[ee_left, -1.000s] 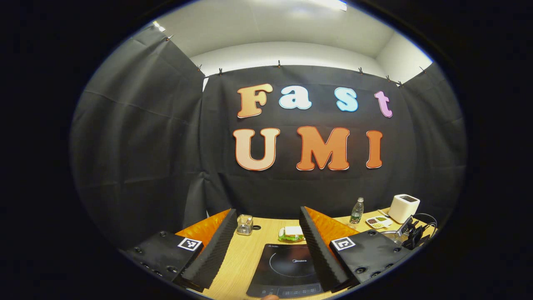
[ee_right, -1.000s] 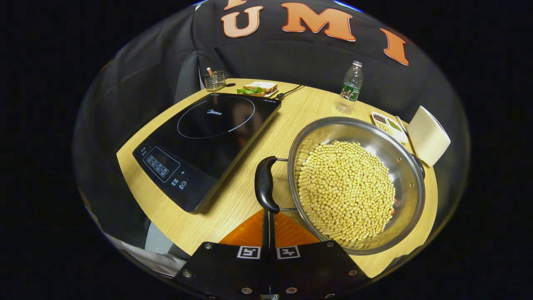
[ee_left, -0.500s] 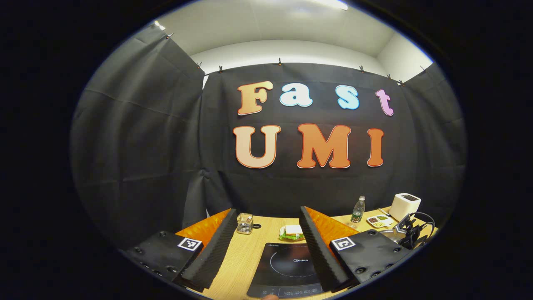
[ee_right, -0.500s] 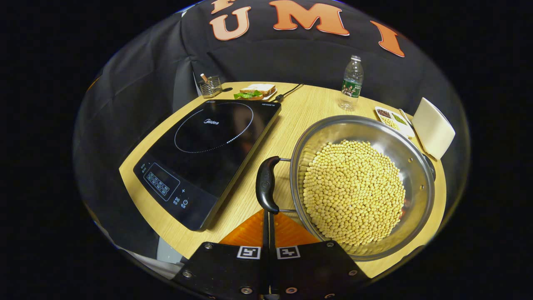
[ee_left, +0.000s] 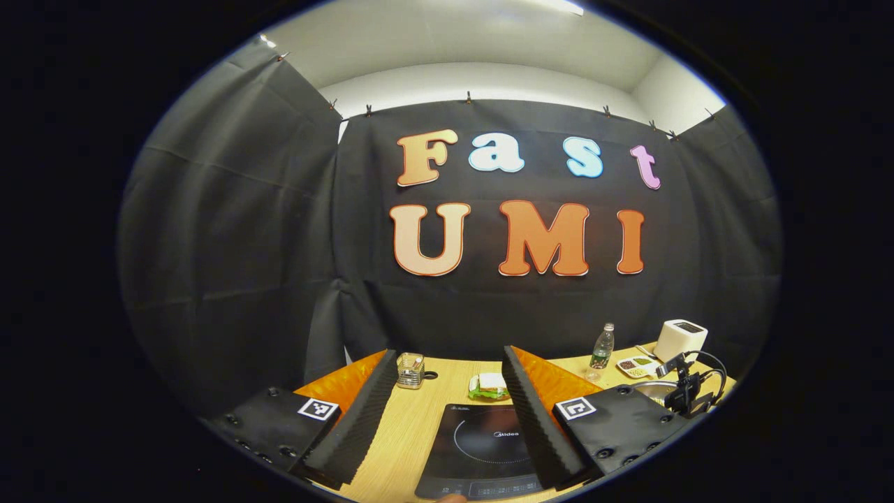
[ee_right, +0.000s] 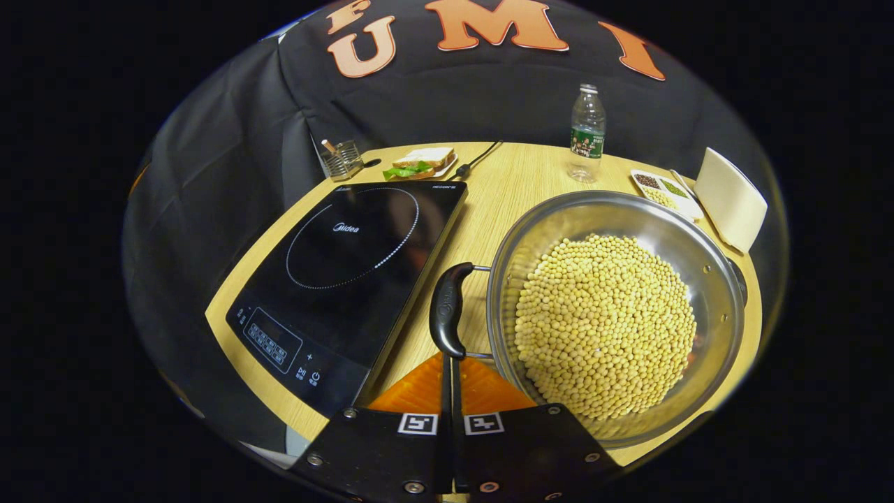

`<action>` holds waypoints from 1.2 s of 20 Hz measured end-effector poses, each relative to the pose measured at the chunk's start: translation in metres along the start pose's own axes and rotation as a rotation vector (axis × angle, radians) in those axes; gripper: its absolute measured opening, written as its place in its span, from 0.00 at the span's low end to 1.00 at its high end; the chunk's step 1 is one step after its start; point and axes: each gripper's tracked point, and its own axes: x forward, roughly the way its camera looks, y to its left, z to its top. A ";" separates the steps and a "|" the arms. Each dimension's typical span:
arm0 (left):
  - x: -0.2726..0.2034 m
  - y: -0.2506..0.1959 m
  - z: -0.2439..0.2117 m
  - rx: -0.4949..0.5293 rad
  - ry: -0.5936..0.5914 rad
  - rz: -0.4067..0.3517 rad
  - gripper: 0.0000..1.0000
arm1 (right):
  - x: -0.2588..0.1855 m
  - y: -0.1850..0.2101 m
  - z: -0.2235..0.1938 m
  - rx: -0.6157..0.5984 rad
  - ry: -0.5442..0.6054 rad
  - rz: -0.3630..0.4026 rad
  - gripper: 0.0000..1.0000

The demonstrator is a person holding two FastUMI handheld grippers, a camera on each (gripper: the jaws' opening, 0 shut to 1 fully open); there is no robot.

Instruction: First push the handle of the pot to place it horizontally, then grasp the pot with both hands and set it on the induction cooktop.

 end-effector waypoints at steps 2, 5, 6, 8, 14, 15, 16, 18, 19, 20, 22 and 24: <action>0.002 0.000 -0.002 -0.002 0.005 -0.003 0.98 | 0.004 0.002 0.004 0.011 -0.004 0.005 0.00; 0.006 0.002 -0.007 -0.014 0.011 -0.006 0.97 | 0.008 0.003 0.010 0.019 -0.012 0.005 0.00; 0.007 0.002 -0.008 -0.016 0.012 -0.006 0.97 | 0.009 0.004 0.011 0.021 -0.011 0.005 0.00; 0.008 0.004 -0.011 -0.017 0.018 -0.005 0.97 | 0.011 0.004 0.015 0.022 -0.019 0.002 0.00; 0.011 0.001 -0.023 -0.010 0.046 -0.020 0.98 | 0.017 0.006 0.024 0.023 -0.032 -0.005 0.00; 0.010 0.001 -0.023 -0.010 0.049 -0.021 0.97 | 0.018 0.007 0.025 0.026 -0.033 -0.003 0.00; 0.010 -0.001 -0.025 -0.011 0.053 -0.025 0.97 | 0.018 0.007 0.026 0.029 -0.034 -0.002 0.00; 0.009 -0.004 -0.028 -0.013 0.065 -0.033 0.97 | 0.013 0.009 0.023 0.023 -0.031 0.004 0.00; 0.009 -0.007 -0.030 -0.013 0.071 -0.039 0.98 | 0.008 0.012 0.024 0.017 -0.038 0.016 0.00; 0.008 -0.011 -0.030 -0.014 0.076 -0.046 0.98 | 0.001 0.014 0.025 0.009 -0.052 0.023 0.00; 0.006 -0.020 -0.030 -0.016 0.078 -0.064 0.97 | -0.017 0.013 0.030 0.001 -0.089 0.030 0.00; 0.002 -0.036 -0.028 -0.020 0.077 -0.094 0.98 | -0.038 0.006 0.036 0.010 -0.137 0.028 0.00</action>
